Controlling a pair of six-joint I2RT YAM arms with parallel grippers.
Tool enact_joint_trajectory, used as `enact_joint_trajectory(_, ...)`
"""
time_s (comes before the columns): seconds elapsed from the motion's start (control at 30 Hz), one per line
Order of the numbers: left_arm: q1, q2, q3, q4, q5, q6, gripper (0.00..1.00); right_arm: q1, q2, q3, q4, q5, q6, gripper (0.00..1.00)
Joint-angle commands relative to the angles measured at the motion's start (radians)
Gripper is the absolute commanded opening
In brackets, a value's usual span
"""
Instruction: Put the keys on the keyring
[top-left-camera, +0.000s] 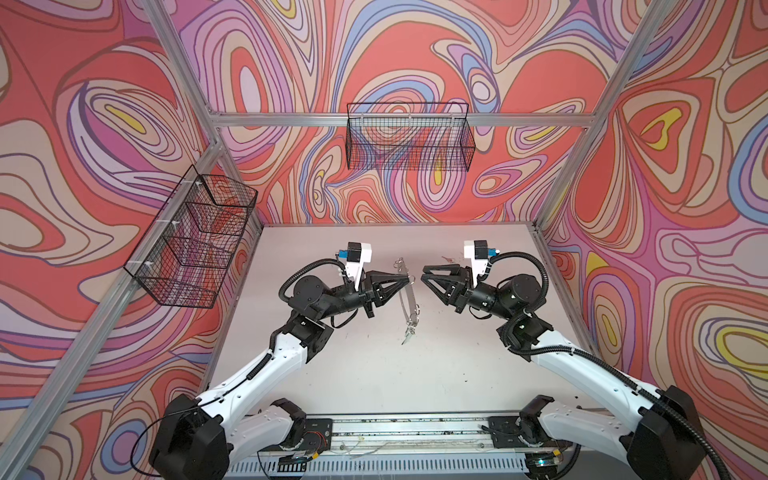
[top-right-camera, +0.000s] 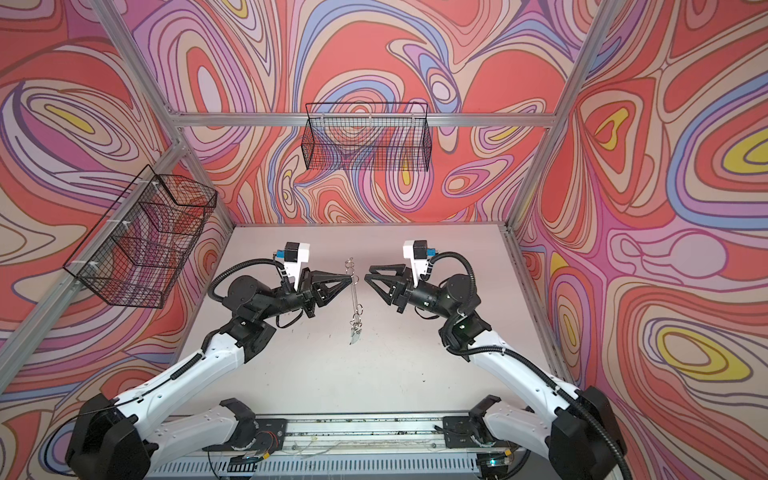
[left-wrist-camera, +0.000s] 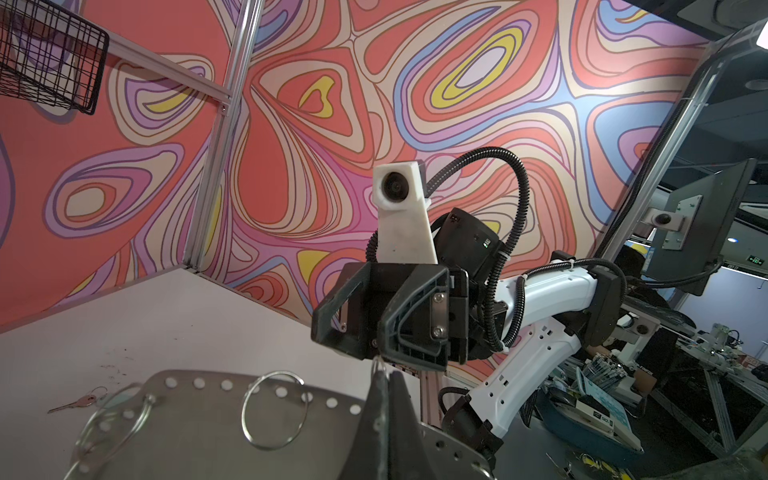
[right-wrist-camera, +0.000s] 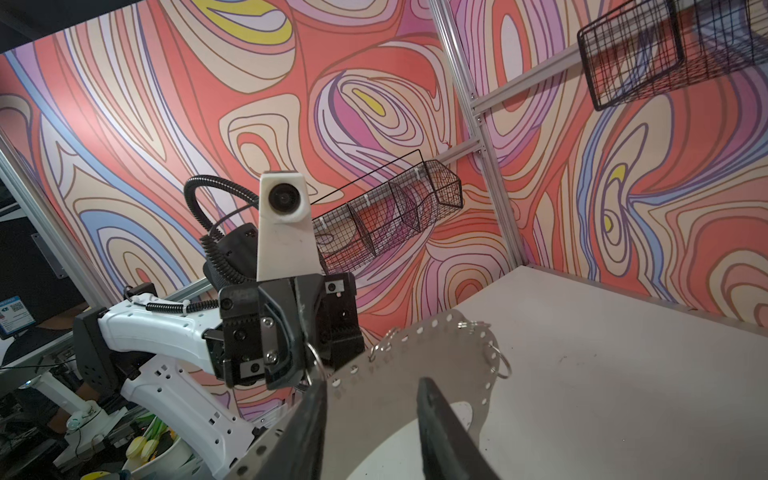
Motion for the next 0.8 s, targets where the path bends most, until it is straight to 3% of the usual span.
enact_joint_trajectory(0.0, -0.005, 0.002, 0.032, 0.022, 0.017, -0.009, 0.00, 0.001, -0.001, 0.041, -0.030, -0.021, -0.029, 0.37)
enact_joint_trajectory(0.1, -0.004, 0.002, 0.057, -0.042, 0.024, -0.001, 0.00, 0.003, -0.006, 0.066, -0.095, -0.016, -0.080, 0.37)
enact_joint_trajectory(0.27, -0.004, 0.000, 0.146, -0.327, 0.031, 0.102, 0.00, 0.003, -0.011, 0.094, -0.205, -0.011, -0.150, 0.39)
enact_joint_trajectory(0.77, -0.005, -0.005, 0.134, -0.316, 0.021, 0.107, 0.00, 0.002, -0.001, 0.106, -0.200, -0.079, -0.147, 0.33)
